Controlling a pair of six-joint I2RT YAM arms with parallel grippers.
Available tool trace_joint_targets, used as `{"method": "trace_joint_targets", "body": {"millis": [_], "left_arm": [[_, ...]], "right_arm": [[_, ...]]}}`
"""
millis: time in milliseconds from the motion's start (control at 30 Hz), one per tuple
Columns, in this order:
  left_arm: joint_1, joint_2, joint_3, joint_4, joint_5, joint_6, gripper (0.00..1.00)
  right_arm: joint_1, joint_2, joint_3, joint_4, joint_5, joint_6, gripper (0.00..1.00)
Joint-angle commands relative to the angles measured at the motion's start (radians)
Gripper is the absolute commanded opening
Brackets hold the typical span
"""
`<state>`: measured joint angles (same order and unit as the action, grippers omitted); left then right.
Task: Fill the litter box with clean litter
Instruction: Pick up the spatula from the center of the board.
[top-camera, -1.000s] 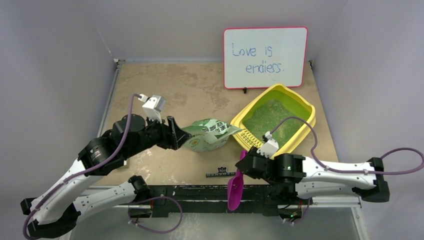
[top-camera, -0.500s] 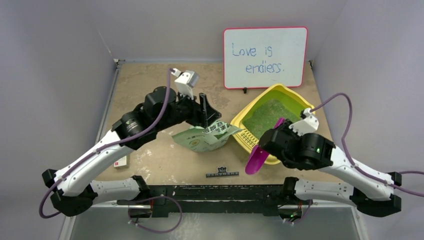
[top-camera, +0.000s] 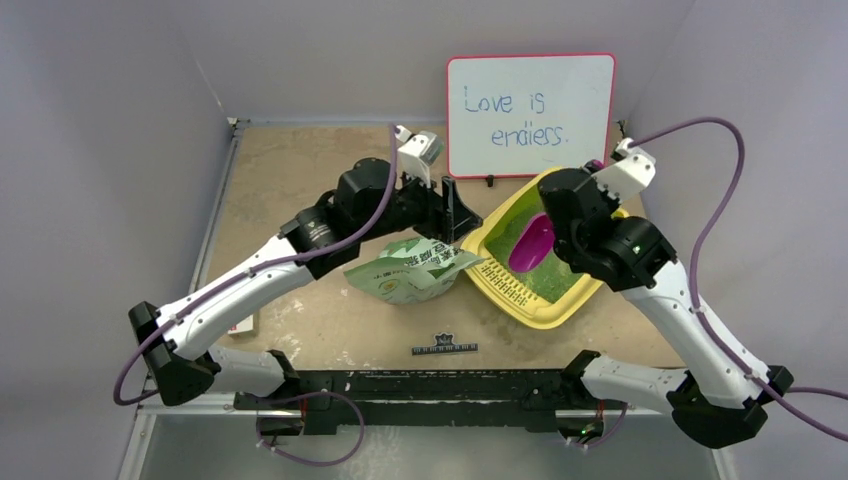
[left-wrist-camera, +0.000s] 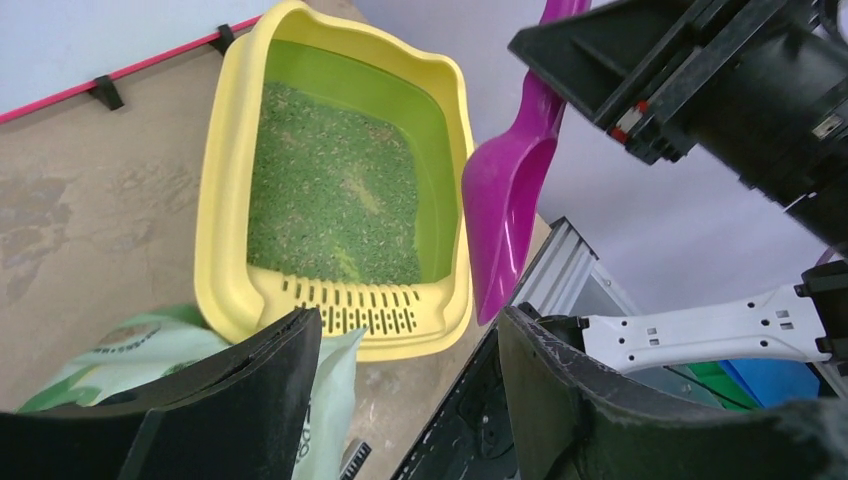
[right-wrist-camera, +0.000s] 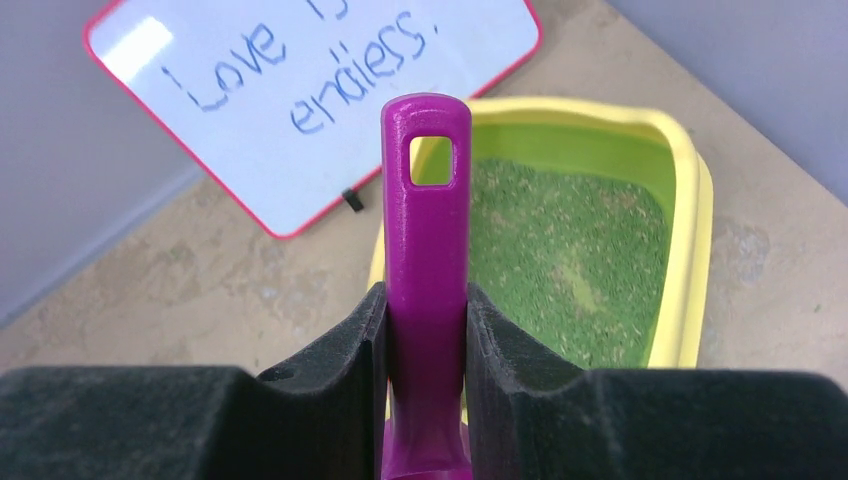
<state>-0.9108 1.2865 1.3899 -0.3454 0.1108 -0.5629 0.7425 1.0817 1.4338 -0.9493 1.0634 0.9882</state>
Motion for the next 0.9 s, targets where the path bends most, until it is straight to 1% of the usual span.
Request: {"method": "trace_joint_targets", "body": {"millis": [0, 133, 200, 433, 500, 600, 667, 833, 867], "left_arm": [[-0.024, 0.055, 0.049, 0.167, 0.057, 0.017, 0.64], [-0.066, 0.105, 0.054, 0.204, 0.025, 0.03, 0.62], [-0.09, 0.124, 0.057, 0.204, -0.014, 0.042, 0.62], [-0.117, 0.178, 0.052, 0.229, -0.058, 0.059, 0.62], [-0.127, 0.195, 0.053, 0.24, -0.068, 0.059, 0.6], [-0.135, 0.216, 0.051, 0.262, -0.081, 0.058, 0.52], [-0.137, 0.228, 0.049, 0.273, -0.093, 0.057, 0.44], [-0.138, 0.248, 0.05, 0.305, -0.057, 0.049, 0.17], [-0.138, 0.243, 0.047, 0.307, -0.057, 0.049, 0.09]], "right_arm": [[-0.055, -0.003, 0.08, 0.175, -0.02, -0.144, 0.0], [-0.065, 0.028, 0.107, 0.182, -0.015, -0.116, 0.0], [-0.069, 0.036, 0.12, 0.18, -0.015, -0.096, 0.0], [-0.072, 0.031, 0.121, 0.211, -0.016, -0.062, 0.0], [-0.072, 0.027, 0.112, 0.217, -0.027, -0.05, 0.0], [-0.071, 0.009, 0.09, 0.23, -0.047, -0.029, 0.0], [-0.072, -0.005, 0.071, 0.242, -0.061, -0.023, 0.0], [-0.071, -0.039, 0.031, 0.256, -0.081, -0.005, 0.0], [-0.072, -0.047, 0.024, 0.261, -0.089, -0.005, 0.0]]}}
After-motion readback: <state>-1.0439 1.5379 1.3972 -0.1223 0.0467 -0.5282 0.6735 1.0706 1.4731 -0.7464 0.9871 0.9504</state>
